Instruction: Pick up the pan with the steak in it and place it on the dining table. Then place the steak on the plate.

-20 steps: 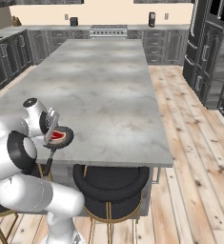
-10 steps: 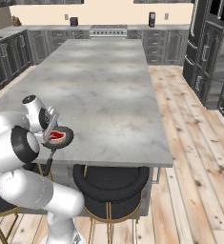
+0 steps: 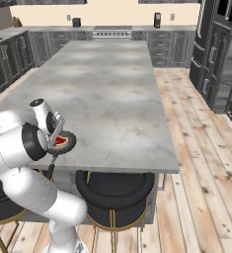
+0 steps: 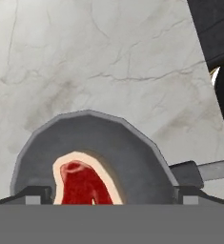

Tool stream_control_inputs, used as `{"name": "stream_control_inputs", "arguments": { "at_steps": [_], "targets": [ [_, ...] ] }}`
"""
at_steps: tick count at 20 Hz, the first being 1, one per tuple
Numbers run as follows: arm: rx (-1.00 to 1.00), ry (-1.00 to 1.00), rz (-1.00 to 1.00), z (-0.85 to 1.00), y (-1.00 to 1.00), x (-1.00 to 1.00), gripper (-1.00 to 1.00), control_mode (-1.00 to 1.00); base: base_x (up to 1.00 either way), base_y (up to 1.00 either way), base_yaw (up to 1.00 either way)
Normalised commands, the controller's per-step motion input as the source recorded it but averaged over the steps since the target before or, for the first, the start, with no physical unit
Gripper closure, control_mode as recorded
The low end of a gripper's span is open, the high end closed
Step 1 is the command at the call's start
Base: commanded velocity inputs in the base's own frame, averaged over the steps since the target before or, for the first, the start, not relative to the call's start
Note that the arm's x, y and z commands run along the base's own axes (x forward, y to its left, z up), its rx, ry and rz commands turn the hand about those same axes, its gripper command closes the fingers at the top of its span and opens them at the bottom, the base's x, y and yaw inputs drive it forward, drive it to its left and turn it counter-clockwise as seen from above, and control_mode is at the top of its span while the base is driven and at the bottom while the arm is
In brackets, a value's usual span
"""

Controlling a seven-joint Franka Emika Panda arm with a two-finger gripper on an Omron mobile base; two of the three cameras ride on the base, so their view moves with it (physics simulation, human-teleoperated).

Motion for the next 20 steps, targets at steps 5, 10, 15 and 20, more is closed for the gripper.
{"name": "stream_control_inputs", "arguments": {
  "at_steps": [5, 10, 15, 20],
  "targets": [
    [0.0, 0.02, 0.0, -0.14, 0.0, 0.3, -1.0, -1.0, 0.0, 0.0, 0.0],
    [0.0, 0.02, 0.0, -0.16, 0.0, 0.29, -1.0, -1.0, 0.0, 0.0, 0.0],
    [0.0, 0.07, 0.0, -0.21, 0.11, 0.23, -1.0, -1.0, 0.0, 0.0, 0.0],
    [-0.02, 0.15, 0.0, -0.33, 0.09, 0.01, -1.0, -1.0, 0.0, 0.0, 0.0]
  ]
}}
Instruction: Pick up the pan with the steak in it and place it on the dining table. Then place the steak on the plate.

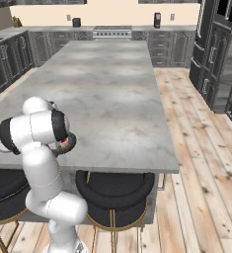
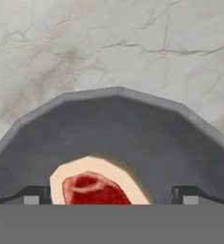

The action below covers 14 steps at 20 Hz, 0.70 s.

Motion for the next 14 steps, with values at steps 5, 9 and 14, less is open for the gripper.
{"name": "stream_control_inputs", "arguments": {
  "at_steps": [5, 9, 14],
  "targets": [
    [-0.01, 0.01, -0.01, -0.05, 0.08, 0.13, -1.0, -1.0, 0.0, 0.0, 0.0],
    [-0.02, 0.03, -0.04, -0.21, 0.16, 0.2, -1.0, -1.0, 0.0, 0.0, 0.0],
    [-0.08, 0.13, -0.01, -0.44, 0.05, -0.03, -1.0, -1.0, 0.0, 0.0, 0.0]
  ]
}}
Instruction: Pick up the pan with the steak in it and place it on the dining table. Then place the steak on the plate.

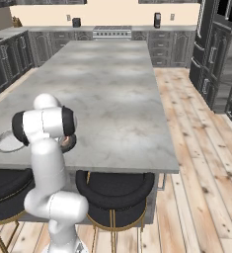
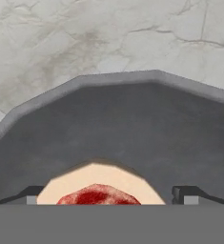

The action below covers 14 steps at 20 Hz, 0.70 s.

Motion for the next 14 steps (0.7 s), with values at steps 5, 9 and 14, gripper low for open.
{"name": "stream_control_inputs", "arguments": {
  "at_steps": [5, 9, 14],
  "targets": [
    [-0.1, 0.16, -0.02, -0.61, 0.04, -0.09, -1.0, -1.0, 0.0, 0.0, 0.0],
    [-0.09, 0.09, -0.02, -0.45, 0.07, -0.02, -1.0, -1.0, 0.0, 0.0, 0.0],
    [-0.12, 0.2, 0.0, -0.84, -0.01, -0.18, -1.0, -1.0, 0.0, 0.0, 0.0]
  ]
}}
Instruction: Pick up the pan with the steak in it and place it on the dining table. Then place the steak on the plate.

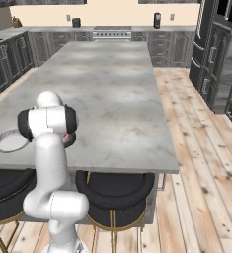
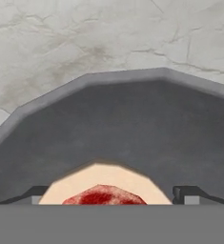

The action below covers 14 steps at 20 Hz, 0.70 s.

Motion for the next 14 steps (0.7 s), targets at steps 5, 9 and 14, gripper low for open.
{"name": "stream_control_inputs", "arguments": {
  "at_steps": [5, 9, 14],
  "targets": [
    [-0.1, 0.17, -0.02, -0.95, -0.1, -0.37, -1.0, -1.0, 0.0, 0.0, 0.0],
    [-0.06, 0.09, -0.04, -0.77, -0.05, -0.36, 1.0, -1.0, 0.0, 0.0, 0.0],
    [0.03, 0.0, -0.02, 0.08, 0.0, -0.12, 1.0, -1.0, 0.0, 0.0, 0.0]
  ]
}}
